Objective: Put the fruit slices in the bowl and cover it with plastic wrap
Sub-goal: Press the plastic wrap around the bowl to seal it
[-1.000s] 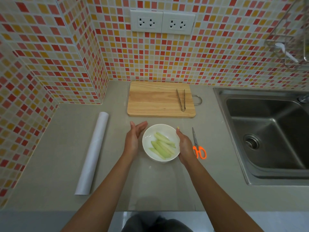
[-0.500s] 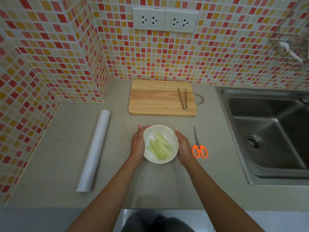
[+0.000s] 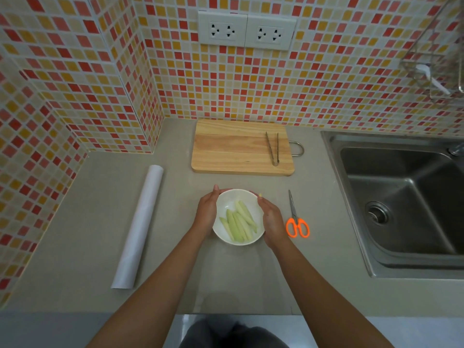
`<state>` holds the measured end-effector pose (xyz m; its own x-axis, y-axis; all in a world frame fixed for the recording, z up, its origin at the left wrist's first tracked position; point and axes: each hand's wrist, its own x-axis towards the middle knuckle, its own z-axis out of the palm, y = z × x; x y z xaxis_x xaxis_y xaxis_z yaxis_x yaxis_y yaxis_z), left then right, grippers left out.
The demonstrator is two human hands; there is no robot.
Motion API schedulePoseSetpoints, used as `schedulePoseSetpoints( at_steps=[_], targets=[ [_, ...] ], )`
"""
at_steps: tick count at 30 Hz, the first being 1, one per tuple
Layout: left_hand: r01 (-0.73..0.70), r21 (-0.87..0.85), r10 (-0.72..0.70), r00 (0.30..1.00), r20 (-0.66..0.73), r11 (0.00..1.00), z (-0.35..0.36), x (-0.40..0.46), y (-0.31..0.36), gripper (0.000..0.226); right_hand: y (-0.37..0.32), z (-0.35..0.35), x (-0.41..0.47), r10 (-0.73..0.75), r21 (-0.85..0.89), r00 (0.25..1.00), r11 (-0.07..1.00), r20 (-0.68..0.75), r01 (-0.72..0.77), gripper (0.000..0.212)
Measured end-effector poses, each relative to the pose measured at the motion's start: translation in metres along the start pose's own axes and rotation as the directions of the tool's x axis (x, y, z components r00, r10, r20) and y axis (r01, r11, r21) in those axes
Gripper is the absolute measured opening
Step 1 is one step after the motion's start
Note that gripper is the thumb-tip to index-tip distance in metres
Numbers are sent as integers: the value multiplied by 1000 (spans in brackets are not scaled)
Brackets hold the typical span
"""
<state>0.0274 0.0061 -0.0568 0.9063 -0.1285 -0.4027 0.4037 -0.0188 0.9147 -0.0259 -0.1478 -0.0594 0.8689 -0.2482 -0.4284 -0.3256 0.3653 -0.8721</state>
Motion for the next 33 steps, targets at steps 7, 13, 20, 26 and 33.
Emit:
schedulePoseSetpoints(
  at_steps=[7, 13, 20, 26, 33],
  targets=[
    [-122, 93, 124, 992, -23, 988, -7, -4, -6, 47, -1, 6, -1, -25, 44, 998, 999, -60, 28, 29],
    [-88, -29, 87, 995, -42, 996, -3, -13, -17, 40, 4, 3, 1, -23, 87, 1000, 996, -9, 24, 29],
    [135, -64, -140, 987, -82, 989, 2, -7, -14, 49, 8, -1, 4, 125, 129, 992, 984, -34, -119, 27],
    [212, -93, -223, 965, -138, 973, 4, -7, -13, 60, 10, 1, 2, 131, 307, 991, 943, 11, -128, 23],
    [269, -241, -292, 954, -63, 933, 3, -11, -16, 55, 8, 2, -1, 117, 370, 989, 918, 90, -142, 36]
  ],
)
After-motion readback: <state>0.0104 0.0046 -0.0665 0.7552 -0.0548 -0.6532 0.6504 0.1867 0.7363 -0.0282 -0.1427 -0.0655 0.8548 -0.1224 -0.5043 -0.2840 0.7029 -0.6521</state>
